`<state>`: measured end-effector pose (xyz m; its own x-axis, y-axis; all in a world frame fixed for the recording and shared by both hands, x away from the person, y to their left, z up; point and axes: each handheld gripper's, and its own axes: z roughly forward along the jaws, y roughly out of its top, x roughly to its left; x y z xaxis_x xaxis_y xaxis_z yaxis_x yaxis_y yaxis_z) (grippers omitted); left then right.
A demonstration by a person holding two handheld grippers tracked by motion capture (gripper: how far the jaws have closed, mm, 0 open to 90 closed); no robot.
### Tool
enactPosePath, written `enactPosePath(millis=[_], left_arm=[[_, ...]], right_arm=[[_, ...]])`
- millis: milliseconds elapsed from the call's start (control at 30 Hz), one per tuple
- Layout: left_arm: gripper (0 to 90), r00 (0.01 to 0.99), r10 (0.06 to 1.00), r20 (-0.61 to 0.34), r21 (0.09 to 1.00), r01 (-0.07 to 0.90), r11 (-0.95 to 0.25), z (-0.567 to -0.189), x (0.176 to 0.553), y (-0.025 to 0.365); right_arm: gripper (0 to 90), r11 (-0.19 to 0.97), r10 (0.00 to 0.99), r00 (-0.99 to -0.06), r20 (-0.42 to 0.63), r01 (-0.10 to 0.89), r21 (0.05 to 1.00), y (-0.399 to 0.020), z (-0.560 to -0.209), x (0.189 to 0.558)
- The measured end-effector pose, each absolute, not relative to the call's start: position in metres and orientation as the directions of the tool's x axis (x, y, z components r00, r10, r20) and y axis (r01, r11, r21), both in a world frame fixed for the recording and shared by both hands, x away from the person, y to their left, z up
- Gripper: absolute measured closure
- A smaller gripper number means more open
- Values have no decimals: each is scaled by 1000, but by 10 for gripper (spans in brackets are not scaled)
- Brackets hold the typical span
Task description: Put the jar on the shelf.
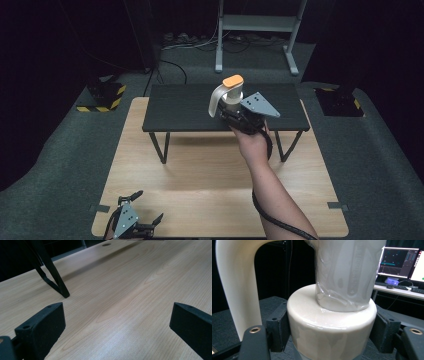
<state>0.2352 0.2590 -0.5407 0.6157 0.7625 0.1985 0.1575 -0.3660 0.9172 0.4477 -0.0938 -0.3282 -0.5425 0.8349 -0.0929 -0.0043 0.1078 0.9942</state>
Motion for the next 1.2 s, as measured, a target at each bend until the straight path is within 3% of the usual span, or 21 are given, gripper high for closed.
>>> enactPosePath(millis=[1200], left_arm=[[7,616,764,193,922,153,-356,-541,235,259]], right_arm=[[287,52,829,-558,-25,34,998,-94,-331,463]])
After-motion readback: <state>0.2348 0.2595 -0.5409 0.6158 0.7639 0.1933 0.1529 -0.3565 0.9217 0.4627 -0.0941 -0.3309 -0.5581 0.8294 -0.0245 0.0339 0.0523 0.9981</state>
